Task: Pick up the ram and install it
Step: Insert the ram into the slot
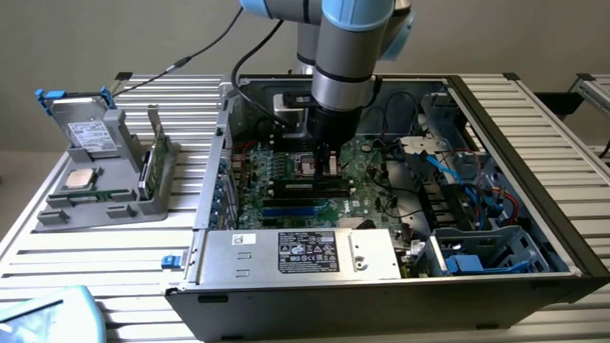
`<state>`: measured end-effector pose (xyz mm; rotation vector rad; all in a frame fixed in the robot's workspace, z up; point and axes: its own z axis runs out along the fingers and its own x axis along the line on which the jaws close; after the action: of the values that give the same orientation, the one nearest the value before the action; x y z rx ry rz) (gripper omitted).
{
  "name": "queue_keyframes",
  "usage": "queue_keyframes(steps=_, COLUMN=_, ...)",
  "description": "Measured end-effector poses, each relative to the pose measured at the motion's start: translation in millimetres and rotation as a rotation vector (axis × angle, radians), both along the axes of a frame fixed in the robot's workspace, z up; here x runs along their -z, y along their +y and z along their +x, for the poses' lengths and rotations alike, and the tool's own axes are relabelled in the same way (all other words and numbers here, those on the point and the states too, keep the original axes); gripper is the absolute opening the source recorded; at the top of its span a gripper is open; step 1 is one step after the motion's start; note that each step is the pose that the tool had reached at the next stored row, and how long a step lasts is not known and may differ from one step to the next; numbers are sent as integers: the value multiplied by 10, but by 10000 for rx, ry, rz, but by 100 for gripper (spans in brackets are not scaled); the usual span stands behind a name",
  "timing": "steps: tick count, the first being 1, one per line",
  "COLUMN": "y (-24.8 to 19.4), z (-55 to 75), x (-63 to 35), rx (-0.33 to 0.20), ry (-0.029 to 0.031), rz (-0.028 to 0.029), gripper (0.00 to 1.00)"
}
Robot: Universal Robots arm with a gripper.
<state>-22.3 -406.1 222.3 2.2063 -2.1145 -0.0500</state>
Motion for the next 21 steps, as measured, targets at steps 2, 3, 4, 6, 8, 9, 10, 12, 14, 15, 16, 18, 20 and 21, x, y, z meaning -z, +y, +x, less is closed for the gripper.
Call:
queue_keyframes(steps=2, y=0, z=2, x=0, rx=1, ry=36, rz=1, gripper=14)
queue_keyframes(steps=3, y=0, z=5, x=0, rx=1, ry=63, rz=1, gripper=14)
queue_keyframes(steps=4, y=0, z=11, x=1, rx=1, ry=95, rz=1, gripper=14)
queue_keyframes(steps=6, y=0, z=28, x=0, rx=0, ry=157, rz=1, gripper=14)
queue_keyframes(steps=8, y=0, z=44, x=0, rx=-2, ry=219, rz=1, gripper=14)
queue_keyframes(steps=9, y=0, z=45, x=1, rx=-3, ry=251, rz=1, gripper=14)
queue_keyframes(steps=10, y=0, z=45, x=0, rx=-3, ry=275, rz=1, gripper=14)
queue_keyframes(steps=12, y=-1, z=45, x=1, rx=-5, ry=329, rz=1, gripper=14)
queue_keyframes(steps=14, y=-1, z=45, x=0, rx=-11, ry=390, rz=-2, gripper=14)
queue_keyframes(steps=15, y=-1, z=46, x=0, rx=-14, ry=417, rz=-3, gripper=14)
queue_keyframes(steps=16, y=0, z=46, x=-5, rx=-18, ry=445, rz=-2, gripper=14)
queue_keyframes(steps=18, y=0, z=45, x=-16, rx=-22, ry=481, rz=-2, gripper=14)
queue_keyframes(steps=20, y=0, z=46, x=-16, rx=-22, ry=485, rz=1, gripper=14)
queue_keyframes(steps=21, y=0, z=46, x=-17, rx=-23, ry=485, rz=1, gripper=14)
